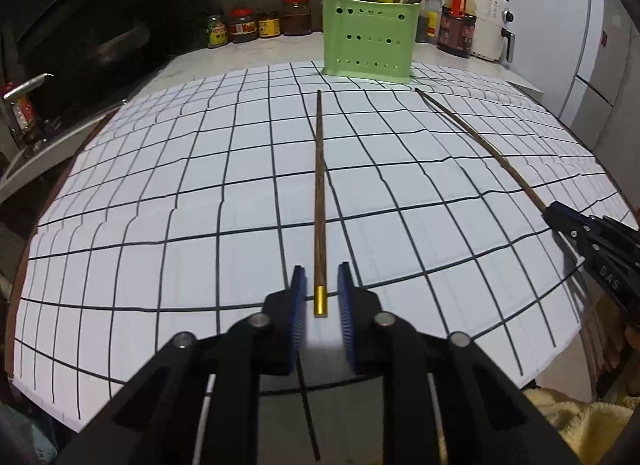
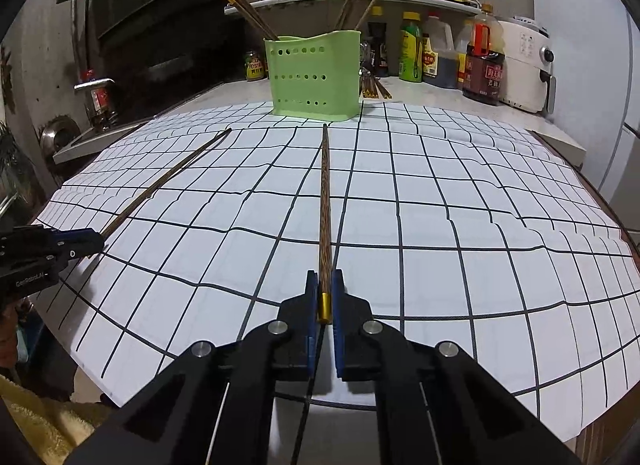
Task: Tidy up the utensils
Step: 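Close the right tool on a chopstick while the left tool grips another, then lift both gripped chopsticks and carry them toward the green holder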
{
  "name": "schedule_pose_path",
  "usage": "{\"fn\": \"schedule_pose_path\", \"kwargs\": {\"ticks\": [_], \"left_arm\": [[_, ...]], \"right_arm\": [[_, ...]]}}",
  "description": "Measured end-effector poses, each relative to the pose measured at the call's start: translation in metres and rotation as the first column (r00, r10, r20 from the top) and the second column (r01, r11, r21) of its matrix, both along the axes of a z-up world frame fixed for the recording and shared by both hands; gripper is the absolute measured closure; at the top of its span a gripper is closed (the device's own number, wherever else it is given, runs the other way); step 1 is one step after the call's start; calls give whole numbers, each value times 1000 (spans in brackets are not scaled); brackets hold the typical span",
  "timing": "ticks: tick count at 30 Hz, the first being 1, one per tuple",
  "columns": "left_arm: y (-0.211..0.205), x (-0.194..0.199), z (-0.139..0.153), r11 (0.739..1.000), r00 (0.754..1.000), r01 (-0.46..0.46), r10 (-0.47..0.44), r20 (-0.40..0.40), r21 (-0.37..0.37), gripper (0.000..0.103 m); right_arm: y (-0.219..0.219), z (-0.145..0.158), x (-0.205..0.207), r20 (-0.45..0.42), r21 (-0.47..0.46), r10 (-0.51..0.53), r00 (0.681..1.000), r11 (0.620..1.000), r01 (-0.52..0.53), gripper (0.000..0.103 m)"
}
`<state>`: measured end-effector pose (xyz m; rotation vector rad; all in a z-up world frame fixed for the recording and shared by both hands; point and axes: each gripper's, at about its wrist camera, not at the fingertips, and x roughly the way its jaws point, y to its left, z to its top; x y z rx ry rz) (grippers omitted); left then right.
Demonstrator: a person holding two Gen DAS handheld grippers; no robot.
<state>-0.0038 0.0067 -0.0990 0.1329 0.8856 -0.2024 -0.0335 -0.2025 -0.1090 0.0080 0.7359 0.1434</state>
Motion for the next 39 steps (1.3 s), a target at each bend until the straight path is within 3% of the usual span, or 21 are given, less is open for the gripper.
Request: {"fn": "schedule_pose_path", "kwargs": {"ticks": [2, 6, 12, 16, 21, 28, 39], "left_arm": [[-2, 0, 0, 1000, 1000, 7, -7, 10, 11, 96], [0, -1, 5, 999, 999, 39, -39, 21, -32, 96], [18, -5, 50, 992, 984, 42, -20, 178, -121, 96], [30, -3, 93, 984, 951, 44, 12, 310, -175, 96], [39, 3, 138, 979, 896, 59, 35, 443, -197, 96], [39, 3, 176, 962, 855, 118, 27, 517, -245, 96], [38, 12, 178, 960, 868, 136, 4, 497, -244, 96]], "right_arm": [[1, 0, -1, 4, -4, 0, 1000, 1000, 0, 96], [1, 1, -2, 1, 9, -3, 1000, 1000, 3, 96], [-11, 24, -4, 37, 98, -9, 999, 995, 6, 96], [-18, 62, -8, 125, 149, -8, 992, 989, -11, 96], [-15, 123, -10, 280, 138, 8, 960, 989, -48, 96], [-7, 184, 10, 388, 109, 14, 922, 992, -61, 96], [11, 197, 37, 385, 31, 42, 922, 998, -59, 96]]}}
